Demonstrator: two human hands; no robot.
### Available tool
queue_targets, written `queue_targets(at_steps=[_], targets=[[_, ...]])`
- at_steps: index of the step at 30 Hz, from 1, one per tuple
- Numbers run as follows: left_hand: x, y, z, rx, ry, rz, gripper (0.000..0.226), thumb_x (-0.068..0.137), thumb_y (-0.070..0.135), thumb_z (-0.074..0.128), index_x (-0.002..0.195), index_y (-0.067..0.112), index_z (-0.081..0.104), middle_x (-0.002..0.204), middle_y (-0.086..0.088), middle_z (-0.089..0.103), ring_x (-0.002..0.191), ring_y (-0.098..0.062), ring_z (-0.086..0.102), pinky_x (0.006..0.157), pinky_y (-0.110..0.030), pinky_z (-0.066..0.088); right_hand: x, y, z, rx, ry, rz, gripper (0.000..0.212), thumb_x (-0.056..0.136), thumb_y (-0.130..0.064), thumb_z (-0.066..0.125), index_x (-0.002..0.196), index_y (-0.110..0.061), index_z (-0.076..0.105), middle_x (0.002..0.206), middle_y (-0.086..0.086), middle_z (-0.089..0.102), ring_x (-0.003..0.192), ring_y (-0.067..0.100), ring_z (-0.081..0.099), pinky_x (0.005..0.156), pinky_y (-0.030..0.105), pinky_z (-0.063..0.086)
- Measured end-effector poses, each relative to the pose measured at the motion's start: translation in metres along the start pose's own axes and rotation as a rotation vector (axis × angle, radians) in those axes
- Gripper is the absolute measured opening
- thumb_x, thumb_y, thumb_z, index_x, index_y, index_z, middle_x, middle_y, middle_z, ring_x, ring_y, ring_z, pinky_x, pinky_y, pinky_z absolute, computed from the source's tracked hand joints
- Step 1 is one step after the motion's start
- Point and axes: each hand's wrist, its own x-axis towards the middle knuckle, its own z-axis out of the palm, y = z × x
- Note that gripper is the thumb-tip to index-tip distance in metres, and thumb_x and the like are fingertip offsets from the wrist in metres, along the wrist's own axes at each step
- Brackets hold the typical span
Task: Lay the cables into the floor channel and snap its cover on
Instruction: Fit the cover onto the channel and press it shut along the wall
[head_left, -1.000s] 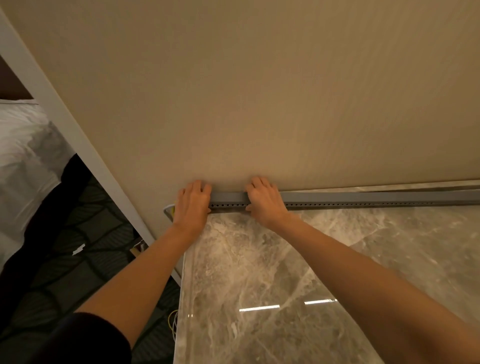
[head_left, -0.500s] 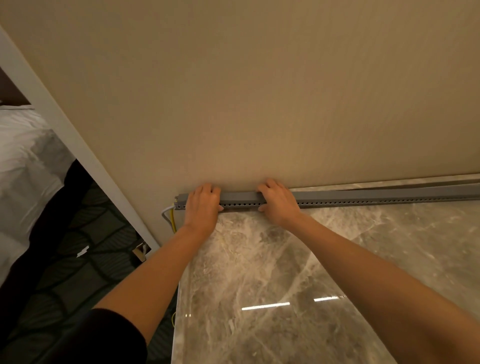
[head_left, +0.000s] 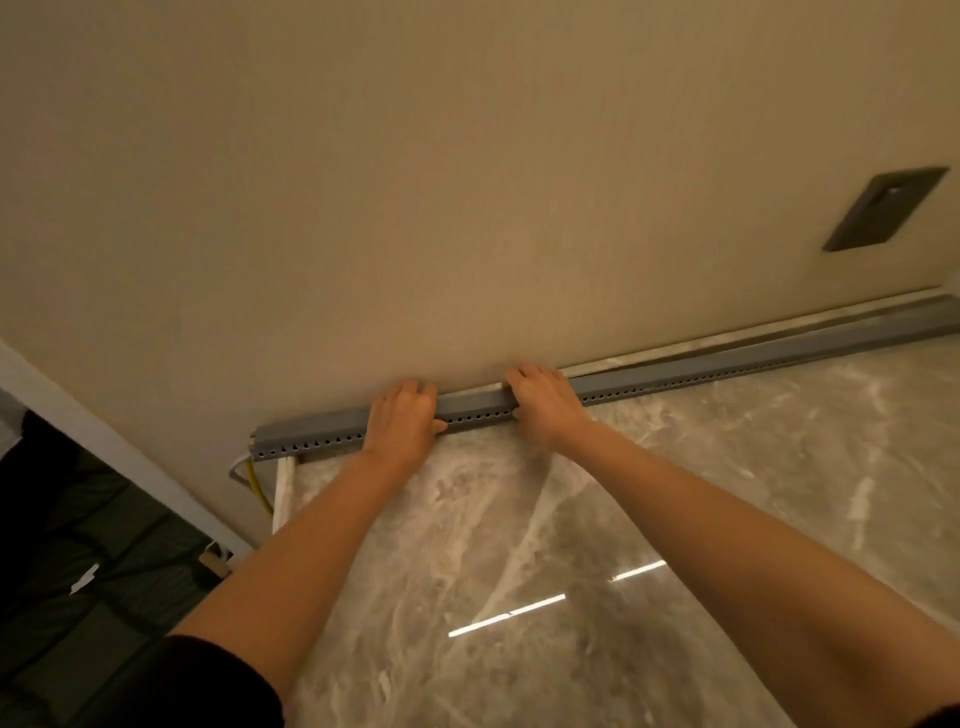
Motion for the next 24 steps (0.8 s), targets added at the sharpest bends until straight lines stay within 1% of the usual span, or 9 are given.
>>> queue_targets(at_steps=[4,5,6,8,13,18,20,24], targets=[[0.022,0.066,-0.002,-0.015,-0.041,0.048,0.031,0.095,0.022,0.054,0.117,0.0,0.053,0.127,-0.018,0.053,0.116,-0.034,0.051,0.093,-0.04,0.043,-0.009,0.077,-0.011,-0.021,0.011,0.091,0.034,0.092,-0.005,0.053,0.126,-0.009,0.053,0.132,0.011,0.055,0.124,0.029,0.05,0.112,0.039,0.029],[0.031,0.091,0.0,-0.015,-0.051,0.056,0.031,0.095,0.021,0.053,0.118,0.0,0.053,0.127,-0.018,0.053,0.117,-0.034,0.05,0.093,-0.041,0.043,-0.014,0.105,-0.014,-0.027,0.016,0.106,0.032,0.092,-0.006,0.052,0.124,-0.011,0.055,0.13,0.01,0.057,0.123,0.028,0.051,0.111,0.039,0.029],[0.035,0.1,0.0,-0.015,-0.068,0.056,0.031,0.095,0.021,0.052,0.118,0.001,0.053,0.127,-0.019,0.053,0.117,-0.035,0.05,0.093,-0.041,0.043,-0.015,0.116,-0.014,-0.025,0.019,0.11,0.031,0.093,-0.006,0.052,0.123,-0.012,0.056,0.129,0.01,0.058,0.123,0.028,0.052,0.11,0.039,0.03],[0.048,0.142,0.005,-0.008,-0.085,0.062,0.031,0.095,0.021,0.052,0.118,0.001,0.052,0.128,-0.019,0.053,0.117,-0.035,0.05,0.094,-0.041,0.042,-0.021,0.158,-0.017,-0.027,0.033,0.115,0.03,0.093,-0.006,0.051,0.122,-0.012,0.057,0.127,0.01,0.06,0.121,0.028,0.053,0.106,0.038,0.033],[0.079,0.252,0.019,0.006,-0.067,0.078,0.033,0.093,0.02,0.053,0.122,0.003,0.05,0.13,-0.017,0.052,0.118,-0.034,0.051,0.096,-0.041,0.042,-0.044,0.278,-0.024,-0.036,0.032,0.16,0.035,0.094,-0.006,0.048,0.128,-0.01,0.052,0.131,0.012,0.053,0.121,0.031,0.052,0.105,0.04,0.038],[0.111,0.348,0.03,0.03,-0.052,0.112,0.034,0.095,0.018,0.049,0.126,0.004,0.046,0.131,-0.017,0.049,0.119,-0.033,0.049,0.096,-0.04,0.042,-0.063,0.388,-0.035,-0.045,0.005,0.265,0.041,0.094,-0.004,0.047,0.135,-0.01,0.046,0.136,0.012,0.049,0.122,0.031,0.052,0.104,0.04,0.042],[0.124,0.381,0.032,0.054,-0.049,0.133,0.033,0.095,0.017,0.05,0.125,0.003,0.048,0.13,-0.017,0.05,0.119,-0.033,0.05,0.095,-0.041,0.043,-0.066,0.425,-0.042,-0.076,-0.009,0.286,0.04,0.094,-0.004,0.047,0.133,-0.012,0.05,0.133,0.011,0.053,0.121,0.029,0.054,0.103,0.039,0.043],[0.144,0.425,0.034,0.118,-0.064,0.172,0.029,0.093,0.01,0.05,0.12,0.002,0.05,0.127,-0.017,0.051,0.116,-0.033,0.05,0.092,-0.04,0.044,-0.068,0.478,-0.053,-0.198,-0.032,0.255,0.033,0.095,-0.006,0.043,0.125,-0.015,0.057,0.125,0.01,0.059,0.116,0.028,0.057,0.097,0.036,0.043]])
